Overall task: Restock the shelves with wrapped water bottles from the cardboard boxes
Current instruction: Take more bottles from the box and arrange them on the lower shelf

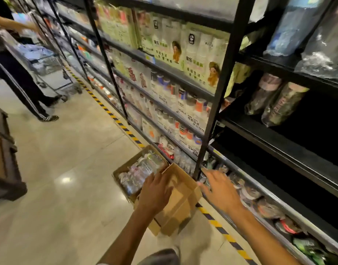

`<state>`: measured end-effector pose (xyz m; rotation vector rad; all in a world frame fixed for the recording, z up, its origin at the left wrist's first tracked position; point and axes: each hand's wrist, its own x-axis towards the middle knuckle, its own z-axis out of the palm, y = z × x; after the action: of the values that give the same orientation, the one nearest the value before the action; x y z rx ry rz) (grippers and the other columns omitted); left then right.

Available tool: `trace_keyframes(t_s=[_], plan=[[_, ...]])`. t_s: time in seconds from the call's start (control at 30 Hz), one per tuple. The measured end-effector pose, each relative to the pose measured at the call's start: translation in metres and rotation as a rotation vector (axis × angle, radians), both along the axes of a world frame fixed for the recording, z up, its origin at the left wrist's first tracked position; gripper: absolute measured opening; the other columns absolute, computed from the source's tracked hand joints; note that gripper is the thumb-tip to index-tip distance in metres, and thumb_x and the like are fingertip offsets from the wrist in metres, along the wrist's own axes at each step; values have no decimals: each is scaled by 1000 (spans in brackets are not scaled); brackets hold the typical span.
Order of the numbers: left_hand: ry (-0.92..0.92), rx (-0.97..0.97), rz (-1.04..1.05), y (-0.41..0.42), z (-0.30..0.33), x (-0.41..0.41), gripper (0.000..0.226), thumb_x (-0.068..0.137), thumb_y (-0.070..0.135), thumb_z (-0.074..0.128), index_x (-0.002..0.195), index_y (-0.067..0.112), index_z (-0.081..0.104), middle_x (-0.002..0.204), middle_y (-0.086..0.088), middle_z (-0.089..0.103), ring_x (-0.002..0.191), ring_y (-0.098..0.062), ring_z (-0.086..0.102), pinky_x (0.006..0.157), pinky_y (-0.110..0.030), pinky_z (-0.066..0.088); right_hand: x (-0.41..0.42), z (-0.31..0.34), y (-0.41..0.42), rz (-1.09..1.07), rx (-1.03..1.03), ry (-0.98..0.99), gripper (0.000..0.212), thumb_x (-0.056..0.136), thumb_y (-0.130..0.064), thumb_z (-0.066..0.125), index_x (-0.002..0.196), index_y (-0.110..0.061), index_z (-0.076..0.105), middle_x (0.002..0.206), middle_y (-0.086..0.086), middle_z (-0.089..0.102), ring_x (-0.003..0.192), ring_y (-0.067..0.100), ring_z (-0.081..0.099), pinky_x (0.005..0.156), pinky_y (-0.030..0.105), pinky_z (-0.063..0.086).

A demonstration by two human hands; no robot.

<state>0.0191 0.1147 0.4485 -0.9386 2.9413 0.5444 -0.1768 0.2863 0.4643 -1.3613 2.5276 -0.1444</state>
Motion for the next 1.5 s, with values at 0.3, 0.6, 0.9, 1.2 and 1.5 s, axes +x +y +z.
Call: trace_keyframes(t_s=[0.3,0.6,0.9,1.2,1.5], plan=[[-52,105,321,-37,-35,89,75,95,67,20,144,22,55,138,-7,62,129,-31,56,109,-45,44,58,-41,-92,208,115,-146,69,102,-65,27,159,-27,34,151,2,49,143,27,44,116,41,36],[-149,312,459,-164,-113,77,49,104,53,42,144,26,51,143,-5,57,133,-29,50,112,-42,40,53,-98,-249,131,199,-353,94,86,-88,31,153,-24,49,149,8,55,132,30,56,109,43,46],[-259,543,511,-290,-251,44,56,104,56,44,145,18,49,148,-11,50,128,-38,50,103,-49,49,9,-219,-412,48,292,-452,58,106,-49,49,154,-18,43,151,10,52,135,33,52,105,46,47],[-131,892,737,-367,-476,-19,47,102,40,58,138,10,55,125,-8,60,112,-23,60,91,-36,51,-46,-452,-510,-121,325,-568,70,99,-63,55,154,-23,40,150,10,50,131,31,53,98,41,47],[14,1091,1197,-424,-689,-71,70,100,38,66,151,0,36,149,-17,50,130,-33,55,96,-38,48,-91,-668,-561,-149,320,-446,89,88,-56,73,154,-11,34,151,15,49,138,36,48,108,42,43]])
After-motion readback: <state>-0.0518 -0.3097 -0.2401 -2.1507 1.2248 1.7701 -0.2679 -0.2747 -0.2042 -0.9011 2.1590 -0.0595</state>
